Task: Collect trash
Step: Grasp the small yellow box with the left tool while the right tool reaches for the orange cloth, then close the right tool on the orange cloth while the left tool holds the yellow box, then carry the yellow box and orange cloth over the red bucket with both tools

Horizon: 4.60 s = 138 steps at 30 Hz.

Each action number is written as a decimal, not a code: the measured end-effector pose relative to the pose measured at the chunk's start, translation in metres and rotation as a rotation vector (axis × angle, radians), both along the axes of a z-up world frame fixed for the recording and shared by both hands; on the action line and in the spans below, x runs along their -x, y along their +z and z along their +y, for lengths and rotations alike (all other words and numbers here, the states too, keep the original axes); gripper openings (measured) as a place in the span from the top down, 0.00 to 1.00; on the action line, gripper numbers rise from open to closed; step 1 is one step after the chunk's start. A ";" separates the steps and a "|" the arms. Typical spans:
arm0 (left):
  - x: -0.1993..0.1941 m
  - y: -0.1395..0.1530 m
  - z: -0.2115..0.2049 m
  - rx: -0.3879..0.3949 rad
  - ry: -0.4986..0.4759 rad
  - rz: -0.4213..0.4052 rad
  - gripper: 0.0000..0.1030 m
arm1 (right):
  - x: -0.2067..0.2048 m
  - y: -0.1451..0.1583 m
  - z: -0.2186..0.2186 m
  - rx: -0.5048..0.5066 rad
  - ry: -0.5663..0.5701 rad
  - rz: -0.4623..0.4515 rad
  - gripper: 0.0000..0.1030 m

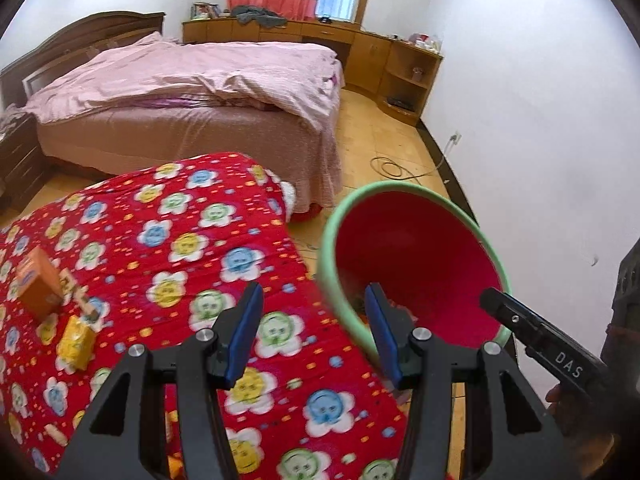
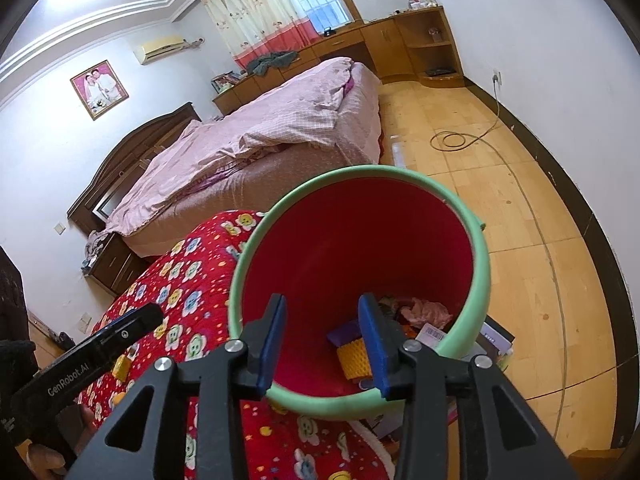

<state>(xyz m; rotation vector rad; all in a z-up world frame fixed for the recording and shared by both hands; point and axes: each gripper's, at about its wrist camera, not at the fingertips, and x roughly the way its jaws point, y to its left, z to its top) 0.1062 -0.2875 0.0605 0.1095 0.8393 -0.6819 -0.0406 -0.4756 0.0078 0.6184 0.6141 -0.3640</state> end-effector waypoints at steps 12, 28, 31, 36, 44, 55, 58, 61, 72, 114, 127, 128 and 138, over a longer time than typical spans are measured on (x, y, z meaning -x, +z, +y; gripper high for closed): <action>-0.016 0.003 0.066 -0.010 0.122 -0.019 0.49 | -0.006 0.012 0.038 0.023 0.057 -0.017 0.53; -0.053 -0.030 0.138 -0.119 0.274 0.007 0.49 | -0.031 0.007 0.081 0.030 0.118 0.022 0.50; -0.057 -0.038 0.143 -0.133 0.280 0.021 0.49 | -0.036 0.004 0.086 0.031 0.125 0.034 0.49; -0.065 -0.050 0.149 -0.144 0.290 0.046 0.49 | -0.043 -0.001 0.092 0.033 0.138 0.057 0.49; -0.077 -0.064 0.156 -0.134 0.310 0.089 0.49 | -0.052 -0.007 0.101 0.032 0.153 0.082 0.49; -0.075 -0.067 0.153 -0.099 0.273 0.095 0.73 | -0.055 -0.010 0.107 0.027 0.165 0.089 0.49; -0.072 -0.063 0.155 -0.088 0.277 0.085 0.73 | -0.054 -0.008 0.107 0.027 0.166 0.083 0.49; -0.066 -0.054 0.160 -0.070 0.285 0.068 0.73 | -0.051 -0.006 0.109 0.028 0.170 0.075 0.49; -0.039 -0.032 0.196 -0.037 0.353 0.048 0.73 | -0.053 0.003 0.135 0.032 0.243 0.056 0.49; -0.018 -0.044 0.271 -0.021 0.492 0.086 0.73 | -0.119 -0.013 0.257 0.134 0.630 0.115 0.77; -0.005 -0.021 0.255 0.005 0.452 0.051 0.73 | -0.090 0.017 0.237 0.099 0.579 0.004 0.80; -0.004 -0.019 0.253 0.007 0.446 0.048 0.73 | -0.087 0.020 0.235 0.098 0.574 -0.005 0.80; 0.009 -0.001 0.225 0.022 0.371 0.017 0.73 | -0.061 0.043 0.208 0.100 0.486 -0.078 0.80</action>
